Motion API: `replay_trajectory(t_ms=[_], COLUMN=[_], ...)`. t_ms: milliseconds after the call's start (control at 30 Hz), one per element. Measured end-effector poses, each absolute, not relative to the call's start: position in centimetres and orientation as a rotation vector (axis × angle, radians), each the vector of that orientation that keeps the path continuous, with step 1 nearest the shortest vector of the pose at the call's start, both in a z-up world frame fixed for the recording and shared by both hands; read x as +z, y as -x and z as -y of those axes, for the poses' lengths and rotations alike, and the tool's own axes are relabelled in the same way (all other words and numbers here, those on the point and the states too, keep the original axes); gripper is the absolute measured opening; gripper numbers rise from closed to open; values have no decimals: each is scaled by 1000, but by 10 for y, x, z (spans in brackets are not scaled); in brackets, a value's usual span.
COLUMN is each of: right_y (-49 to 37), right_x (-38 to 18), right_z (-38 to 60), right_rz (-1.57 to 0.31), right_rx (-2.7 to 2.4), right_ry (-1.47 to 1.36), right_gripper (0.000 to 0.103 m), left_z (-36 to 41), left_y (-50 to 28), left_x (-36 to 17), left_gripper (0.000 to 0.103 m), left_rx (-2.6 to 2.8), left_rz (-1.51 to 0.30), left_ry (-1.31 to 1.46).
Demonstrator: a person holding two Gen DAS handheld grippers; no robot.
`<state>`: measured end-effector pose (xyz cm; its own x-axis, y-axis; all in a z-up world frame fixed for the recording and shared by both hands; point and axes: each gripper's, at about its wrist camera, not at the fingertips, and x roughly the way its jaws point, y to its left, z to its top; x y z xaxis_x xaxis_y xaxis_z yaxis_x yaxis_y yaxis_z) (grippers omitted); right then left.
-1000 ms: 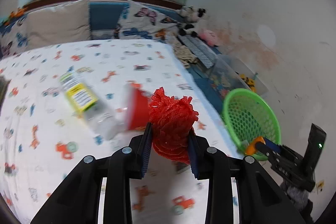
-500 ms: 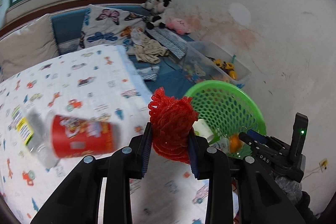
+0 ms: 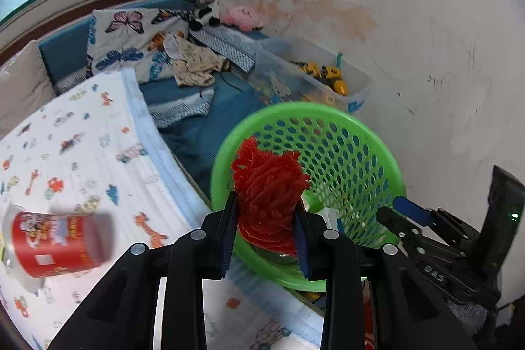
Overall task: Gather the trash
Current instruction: 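Carry the orange item and mesh net into the basket, opening both grippers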
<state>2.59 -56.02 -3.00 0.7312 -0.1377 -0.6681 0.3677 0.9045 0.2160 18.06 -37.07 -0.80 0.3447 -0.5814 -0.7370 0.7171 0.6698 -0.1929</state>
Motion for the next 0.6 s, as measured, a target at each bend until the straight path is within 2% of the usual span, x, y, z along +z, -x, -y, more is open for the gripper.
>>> replay_trajectory(t_ms=[300,333,400,600], right_y=[-18,-17,-17,-16], right_x=[-29,-29,-30,-31], right_z=[562,562,561,561], right_rz=[-691,-691,-691,-695], right_rx=[-279,-278,-278,-281], right_ry=[-372,-373,-374,-383], right_gripper=[47,47,47,47], left_z=[399,401,402,397], left_y=[-176,-175,-175,-174], left_x=[-27,-29,-31,-36], left_gripper=[33,35,50,53], left_rx=[-860,-863,-866,-870], left_rz=[-913,-914,-918,-920], left_ry=[-209,-211,-207,-194])
